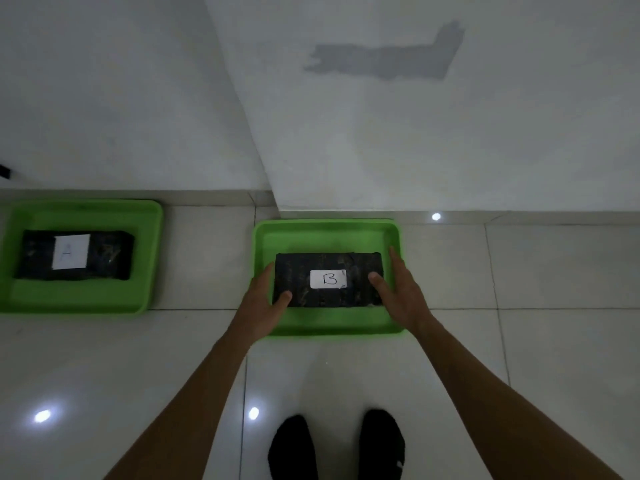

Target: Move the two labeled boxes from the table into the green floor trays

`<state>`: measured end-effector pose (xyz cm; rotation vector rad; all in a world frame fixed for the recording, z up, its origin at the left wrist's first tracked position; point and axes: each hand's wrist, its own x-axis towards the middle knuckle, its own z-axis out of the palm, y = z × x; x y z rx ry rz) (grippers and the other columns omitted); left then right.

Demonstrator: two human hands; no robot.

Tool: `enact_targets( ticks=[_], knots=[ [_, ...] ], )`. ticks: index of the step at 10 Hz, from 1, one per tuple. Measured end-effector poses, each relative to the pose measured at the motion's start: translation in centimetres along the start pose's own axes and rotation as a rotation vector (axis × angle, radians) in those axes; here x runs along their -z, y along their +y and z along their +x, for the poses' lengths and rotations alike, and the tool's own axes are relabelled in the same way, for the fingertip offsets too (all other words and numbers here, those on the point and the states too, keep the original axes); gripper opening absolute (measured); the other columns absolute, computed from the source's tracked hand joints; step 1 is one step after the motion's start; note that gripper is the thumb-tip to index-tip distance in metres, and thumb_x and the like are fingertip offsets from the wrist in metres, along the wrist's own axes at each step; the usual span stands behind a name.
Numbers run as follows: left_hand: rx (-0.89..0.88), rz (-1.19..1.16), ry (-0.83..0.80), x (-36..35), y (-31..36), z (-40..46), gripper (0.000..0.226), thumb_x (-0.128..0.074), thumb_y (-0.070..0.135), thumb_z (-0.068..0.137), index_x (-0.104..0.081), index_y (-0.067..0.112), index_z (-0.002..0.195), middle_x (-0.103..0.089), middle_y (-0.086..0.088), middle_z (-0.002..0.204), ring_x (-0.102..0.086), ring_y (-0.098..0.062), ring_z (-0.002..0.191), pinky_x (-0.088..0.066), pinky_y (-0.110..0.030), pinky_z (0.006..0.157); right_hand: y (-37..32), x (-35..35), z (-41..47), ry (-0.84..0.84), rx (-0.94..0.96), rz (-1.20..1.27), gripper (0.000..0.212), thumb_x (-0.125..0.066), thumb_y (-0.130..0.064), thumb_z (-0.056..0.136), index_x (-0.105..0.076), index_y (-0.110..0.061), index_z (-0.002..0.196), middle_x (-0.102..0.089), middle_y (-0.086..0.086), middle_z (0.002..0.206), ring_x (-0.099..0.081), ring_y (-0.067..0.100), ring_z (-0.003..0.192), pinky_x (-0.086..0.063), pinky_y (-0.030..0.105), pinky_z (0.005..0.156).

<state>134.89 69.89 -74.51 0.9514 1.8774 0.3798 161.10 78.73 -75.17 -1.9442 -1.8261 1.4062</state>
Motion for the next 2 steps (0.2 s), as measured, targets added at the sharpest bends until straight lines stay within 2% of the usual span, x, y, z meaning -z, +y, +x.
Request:
enact_targets(
  ticks=[1, 2],
  knots=[
    [-0.062, 0.069, -0.071, 3.7, 4.8, -3.8, 0.063, -0.054, 0.035, 0.098, -0.029, 0.026, 0.155, -0.036, -0.005, 0.16, -0.037, -0.024, 0.146, -0.031, -0.036, 0.117, -5.2, 4.2, -2.9, -0.033, 0.064, -0.08, 0.074, -0.049, -0.051, 0.1, -0.016, -0.028, 0.163, -0.04, 0.018, 0.158, -0.042, 0.035, 0.143, -0.036, 0.045, 0.114],
    [-0.129, 0.147, -0.085, 8.7, 11.3, -9.0, 0.06, -0.055, 0.033, 0.098, -0.034, 0.021, 0.153, -0.042, -0.005, 0.157, -0.04, -0.023, 0.144, -0.033, -0.034, 0.117, -11.6, 9.7, -7.3, -0.106, 0.131, -0.205, 0.071, -0.049, -0.05, 0.101, -0.019, -0.03, 0.162, -0.034, 0.013, 0.163, -0.039, 0.033, 0.146, -0.037, 0.048, 0.115]
  ],
)
